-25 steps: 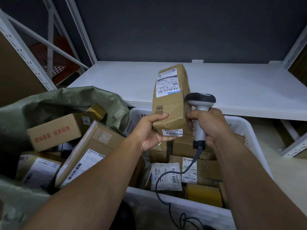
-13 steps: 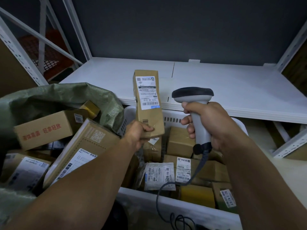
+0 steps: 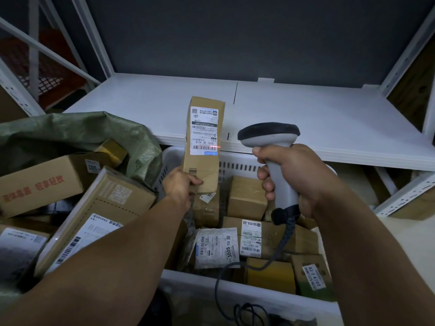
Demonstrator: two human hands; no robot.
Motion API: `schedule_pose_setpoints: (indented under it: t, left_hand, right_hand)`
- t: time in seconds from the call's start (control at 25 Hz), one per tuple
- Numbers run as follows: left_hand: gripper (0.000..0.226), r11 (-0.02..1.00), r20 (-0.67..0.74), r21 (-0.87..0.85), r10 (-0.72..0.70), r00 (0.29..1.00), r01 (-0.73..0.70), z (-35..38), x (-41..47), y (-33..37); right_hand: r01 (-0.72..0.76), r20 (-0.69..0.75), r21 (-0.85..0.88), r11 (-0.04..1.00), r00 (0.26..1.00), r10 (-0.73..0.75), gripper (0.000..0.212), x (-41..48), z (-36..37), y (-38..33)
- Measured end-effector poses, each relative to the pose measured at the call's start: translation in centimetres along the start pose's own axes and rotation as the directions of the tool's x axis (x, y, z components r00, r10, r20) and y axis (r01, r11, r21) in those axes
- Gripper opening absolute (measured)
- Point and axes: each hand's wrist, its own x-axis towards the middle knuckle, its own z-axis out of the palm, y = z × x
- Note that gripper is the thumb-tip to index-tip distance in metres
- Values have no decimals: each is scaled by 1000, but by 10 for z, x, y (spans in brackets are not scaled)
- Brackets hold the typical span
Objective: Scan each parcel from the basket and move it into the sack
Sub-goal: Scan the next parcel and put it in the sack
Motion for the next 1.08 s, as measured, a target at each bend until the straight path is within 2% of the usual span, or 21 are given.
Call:
schedule_pose_setpoints:
  t: [0.2,0.4,0.6,0.72,0.84,0.96,1.08]
  left_hand:
    - [52,997,-64,-79,-6,998,1,-2,-2,4]
    - [64,993,-114,-114,12,993,-25,-4,-5,6]
    - [59,997,-105,-75,6,994,-14,-3,-10,8]
    - [51,994,-97,-111,3,995,-14,-2,-16,12]
    - [52,975,-71,-223,-4,997,-12,-1,-28,23]
    - [73,914,-21,-404,34,999,-39,-2,-39,40]
    - [64,821,36,-569,88,995,-52,-9,-59,67]
  right_hand:
    - [-4,11,24,1000,1000,4,18,-2,5,-1]
    - [2,12,32,999,1000,-2,18,-3,6,-3]
    - [23,3,25,999,1000,-23,17,-2,7,-5]
    - [39,-9,22,999,999,-39,19,0,10,-4]
    - [61,-13,23,998,998,-61,22,5,18,-4]
    - [78,2,14,997,997,-78,22,9,30,-6]
    - [85,24,7,996,996,-85,23,11,43,-9]
